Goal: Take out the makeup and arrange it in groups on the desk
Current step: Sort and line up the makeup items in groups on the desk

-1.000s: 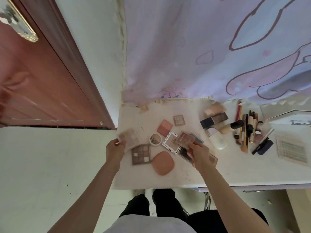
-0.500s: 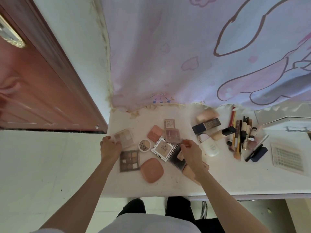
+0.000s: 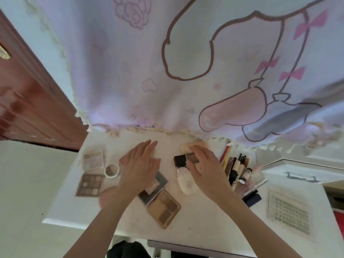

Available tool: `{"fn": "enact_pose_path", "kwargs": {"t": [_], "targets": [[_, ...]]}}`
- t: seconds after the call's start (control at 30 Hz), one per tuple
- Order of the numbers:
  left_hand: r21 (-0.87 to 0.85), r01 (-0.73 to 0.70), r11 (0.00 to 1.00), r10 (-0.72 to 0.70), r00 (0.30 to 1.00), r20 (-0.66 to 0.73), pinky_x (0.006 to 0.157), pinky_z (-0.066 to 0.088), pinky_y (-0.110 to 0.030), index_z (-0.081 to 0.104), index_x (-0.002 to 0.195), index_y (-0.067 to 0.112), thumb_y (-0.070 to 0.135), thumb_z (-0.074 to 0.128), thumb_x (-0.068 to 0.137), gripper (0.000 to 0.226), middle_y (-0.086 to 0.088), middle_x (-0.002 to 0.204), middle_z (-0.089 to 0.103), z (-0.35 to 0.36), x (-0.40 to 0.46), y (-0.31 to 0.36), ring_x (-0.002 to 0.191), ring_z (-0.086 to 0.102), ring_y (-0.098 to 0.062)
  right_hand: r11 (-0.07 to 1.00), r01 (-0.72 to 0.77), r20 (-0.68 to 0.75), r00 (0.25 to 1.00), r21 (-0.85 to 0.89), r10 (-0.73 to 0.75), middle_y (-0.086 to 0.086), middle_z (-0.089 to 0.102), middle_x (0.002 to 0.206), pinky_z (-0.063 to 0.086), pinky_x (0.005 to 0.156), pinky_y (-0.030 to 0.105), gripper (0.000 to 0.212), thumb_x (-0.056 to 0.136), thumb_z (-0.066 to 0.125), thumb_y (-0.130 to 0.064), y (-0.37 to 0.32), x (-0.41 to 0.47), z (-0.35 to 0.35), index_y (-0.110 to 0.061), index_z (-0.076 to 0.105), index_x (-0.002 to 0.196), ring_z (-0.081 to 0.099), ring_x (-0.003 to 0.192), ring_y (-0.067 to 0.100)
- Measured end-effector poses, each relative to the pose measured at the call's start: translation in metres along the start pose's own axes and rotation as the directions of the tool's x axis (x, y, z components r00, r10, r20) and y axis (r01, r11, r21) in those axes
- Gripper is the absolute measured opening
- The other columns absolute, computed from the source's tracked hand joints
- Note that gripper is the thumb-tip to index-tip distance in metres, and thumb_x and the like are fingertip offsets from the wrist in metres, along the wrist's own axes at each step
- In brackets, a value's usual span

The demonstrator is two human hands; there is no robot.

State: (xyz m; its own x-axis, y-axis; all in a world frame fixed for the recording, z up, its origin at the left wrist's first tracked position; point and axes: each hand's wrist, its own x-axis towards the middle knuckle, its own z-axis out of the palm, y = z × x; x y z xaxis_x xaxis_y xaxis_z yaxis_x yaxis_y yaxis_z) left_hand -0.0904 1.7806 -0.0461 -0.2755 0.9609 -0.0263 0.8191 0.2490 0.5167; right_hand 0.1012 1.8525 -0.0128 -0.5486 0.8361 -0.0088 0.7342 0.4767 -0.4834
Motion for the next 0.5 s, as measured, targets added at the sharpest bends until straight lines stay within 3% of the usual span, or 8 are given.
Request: {"fn": "enact_pose_path", "kwargs": {"t": [0.1, 0.27, 0.4, 0.5], "targets": [[0.078, -0.09, 0.993, 0.093, 0.995, -0.03, 0.109, 0.024, -0.045, 0.042, 0.136, 0.018, 0.051, 0.025, 0.088, 0.061, -0.006, 0.142, 0.044, 0.015, 0.012, 0.042, 0.132, 0.038, -0.029, 0.998, 0.04, -0.064, 0.997, -0.049, -0.043, 0.008, 0.058, 0.125, 0.036, 0.096, 0.035, 0.047, 0.089, 0.04, -0.039, 0.034, -0.007, -0.03, -0.012, 0.056, 0.124, 0.055, 0.113, 0.029], [0.123, -0.135, 0.983, 0.14, 0.99, -0.032, 0.111, 0.021, -0.048, 0.044, 0.135, 0.019, 0.048, 0.027, 0.09, 0.057, -0.007, 0.141, 0.045, 0.046, 0.013, 0.066, 0.134, 0.035, -0.029, 0.998, 0.017, -0.021, 1.0, -0.068, -0.018, 0.004, 0.045, 0.14, 0.023, 0.109, 0.034, 0.054, 0.09, 0.038, -0.045, 0.073, -0.016, -0.038, -0.018, 0.045, 0.137, 0.038, 0.13, 0.022], [0.133, -0.146, 0.98, 0.154, 0.987, -0.053, 0.11, 0.025, -0.053, 0.043, 0.134, 0.019, 0.047, 0.028, 0.09, 0.054, -0.006, 0.141, 0.045, 0.075, 0.009, 0.052, 0.135, 0.034, -0.029, 0.995, 0.069, -0.049, 0.996, -0.066, -0.072, 0.003, 0.042, 0.143, 0.018, 0.106, 0.024, 0.045, 0.095, 0.047, -0.033, 0.096, -0.012, -0.021, -0.017, 0.043, 0.138, 0.034, 0.132, 0.017], [0.124, -0.171, 0.978, 0.185, 0.976, -0.117, 0.109, 0.027, -0.053, 0.043, 0.134, 0.019, 0.047, 0.029, 0.089, 0.054, -0.005, 0.141, 0.043, 0.094, 0.007, 0.041, 0.136, 0.031, -0.027, 0.994, 0.084, -0.116, 0.989, -0.071, -0.092, 0.004, 0.043, 0.142, 0.019, 0.107, 0.025, 0.045, 0.095, 0.048, -0.03, 0.115, -0.014, -0.003, -0.014, 0.045, 0.137, 0.037, 0.132, 0.019]]}}
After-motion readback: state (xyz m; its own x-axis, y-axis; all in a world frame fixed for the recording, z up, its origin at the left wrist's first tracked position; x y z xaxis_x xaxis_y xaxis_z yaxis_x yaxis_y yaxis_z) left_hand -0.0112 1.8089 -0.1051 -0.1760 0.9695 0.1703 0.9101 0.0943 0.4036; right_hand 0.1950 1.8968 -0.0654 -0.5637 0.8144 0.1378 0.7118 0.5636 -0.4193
